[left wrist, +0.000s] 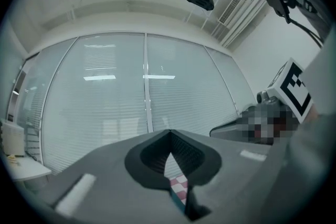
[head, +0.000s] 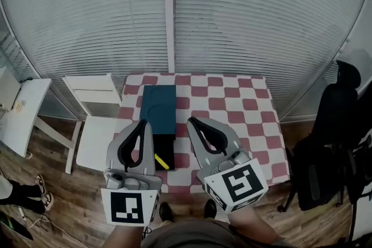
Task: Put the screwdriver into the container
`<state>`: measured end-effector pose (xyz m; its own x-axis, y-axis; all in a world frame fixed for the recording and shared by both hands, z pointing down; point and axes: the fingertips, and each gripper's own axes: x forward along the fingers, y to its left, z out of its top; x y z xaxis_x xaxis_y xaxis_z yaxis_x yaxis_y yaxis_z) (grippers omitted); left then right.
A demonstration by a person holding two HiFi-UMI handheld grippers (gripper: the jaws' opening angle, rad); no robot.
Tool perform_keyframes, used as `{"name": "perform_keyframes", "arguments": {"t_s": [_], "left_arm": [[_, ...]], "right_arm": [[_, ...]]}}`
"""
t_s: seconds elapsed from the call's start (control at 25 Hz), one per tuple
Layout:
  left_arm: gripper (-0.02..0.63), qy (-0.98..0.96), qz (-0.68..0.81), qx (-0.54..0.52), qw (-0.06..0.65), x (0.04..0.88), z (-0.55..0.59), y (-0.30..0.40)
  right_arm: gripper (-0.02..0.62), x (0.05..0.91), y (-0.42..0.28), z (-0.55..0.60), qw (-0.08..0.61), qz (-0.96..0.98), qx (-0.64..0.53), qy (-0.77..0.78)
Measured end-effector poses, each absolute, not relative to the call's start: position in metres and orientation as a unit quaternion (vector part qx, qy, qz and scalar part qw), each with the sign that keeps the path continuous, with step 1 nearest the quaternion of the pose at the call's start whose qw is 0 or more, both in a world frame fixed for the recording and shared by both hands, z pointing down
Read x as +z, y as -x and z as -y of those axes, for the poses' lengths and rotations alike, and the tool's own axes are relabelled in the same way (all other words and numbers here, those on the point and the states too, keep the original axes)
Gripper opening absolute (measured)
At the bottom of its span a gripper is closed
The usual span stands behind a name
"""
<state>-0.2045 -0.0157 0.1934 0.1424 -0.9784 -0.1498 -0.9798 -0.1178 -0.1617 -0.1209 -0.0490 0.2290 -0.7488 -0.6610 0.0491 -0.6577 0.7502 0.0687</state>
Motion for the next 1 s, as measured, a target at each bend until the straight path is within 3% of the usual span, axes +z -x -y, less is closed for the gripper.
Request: {"name": "perform_keyframes", "arguments": {"t_s": [0.4, 1.0], "left_arm": [[0.000, 0.742, -0.657, -0.004, 0.130, 0.188, 0.020, 0.186], [0.000, 0.742, -0.656, -0.005, 0.137, 0.184, 0.019, 0.181]], "right_arm": [[0.024, 0.221, 0.080, 0.062, 0.025, 0.922, -0.044, -0.383], [0.023, 0.216, 0.073, 0.054, 0.016, 0.920, -0.049, -0.388]]}}
